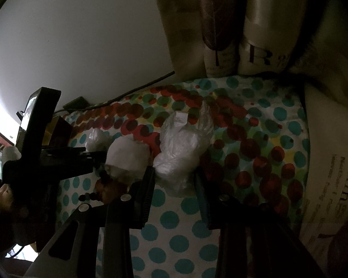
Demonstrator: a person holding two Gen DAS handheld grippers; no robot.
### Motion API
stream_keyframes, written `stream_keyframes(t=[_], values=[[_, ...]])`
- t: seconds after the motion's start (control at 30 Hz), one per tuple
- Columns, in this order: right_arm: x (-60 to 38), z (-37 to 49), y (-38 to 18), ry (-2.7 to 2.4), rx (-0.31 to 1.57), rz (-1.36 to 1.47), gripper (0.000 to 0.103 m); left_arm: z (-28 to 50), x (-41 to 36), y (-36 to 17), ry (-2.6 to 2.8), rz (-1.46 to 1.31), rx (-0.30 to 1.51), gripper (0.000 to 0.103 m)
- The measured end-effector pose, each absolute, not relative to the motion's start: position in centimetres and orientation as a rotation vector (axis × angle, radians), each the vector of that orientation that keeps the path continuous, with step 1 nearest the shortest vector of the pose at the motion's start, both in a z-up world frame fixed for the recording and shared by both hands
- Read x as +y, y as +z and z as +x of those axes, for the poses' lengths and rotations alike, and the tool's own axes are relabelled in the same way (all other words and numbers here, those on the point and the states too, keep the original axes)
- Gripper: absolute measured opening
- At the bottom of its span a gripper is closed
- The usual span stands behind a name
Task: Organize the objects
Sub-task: 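Grasp white cotton ball with left tool while right tool grasps plastic bag, then carry cotton ball into gold tray and open left tool while right holds bag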
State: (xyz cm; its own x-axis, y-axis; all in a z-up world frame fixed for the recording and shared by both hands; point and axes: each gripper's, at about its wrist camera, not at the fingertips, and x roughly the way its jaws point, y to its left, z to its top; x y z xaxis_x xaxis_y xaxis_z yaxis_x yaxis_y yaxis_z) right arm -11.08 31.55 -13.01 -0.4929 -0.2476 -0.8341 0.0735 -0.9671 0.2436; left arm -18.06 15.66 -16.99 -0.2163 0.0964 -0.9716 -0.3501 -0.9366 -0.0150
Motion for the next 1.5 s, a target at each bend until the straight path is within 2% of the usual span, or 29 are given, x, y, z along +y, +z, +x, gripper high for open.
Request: stream_keyframes(t=[0.43,0.67,0.97,1.5], values=[[31.6,-11.1,-13.2,-2.518,-0.264,1.47,0.033,-17.1,14.6,-14.0,2.296,-1.69,0.229,0.034],[31.1,-11.0,-12.8,-2.491,-0.244,1.437,0.032,-15.5,12.7,-10.5,2.379,-1.638,0.214,0.034],[30.6,-11.1,-12.3,-2.445,-0.203,1.403,0.032,-13.1,10.1,-8.7,2.511,-1.612,0.123,0.034],[29.9,-11.5,-11.3,-2.341,-0.114,1.335,0.032,-6.6,0.7,-6.9,2.772,-1.701,-0.148,0.034]])
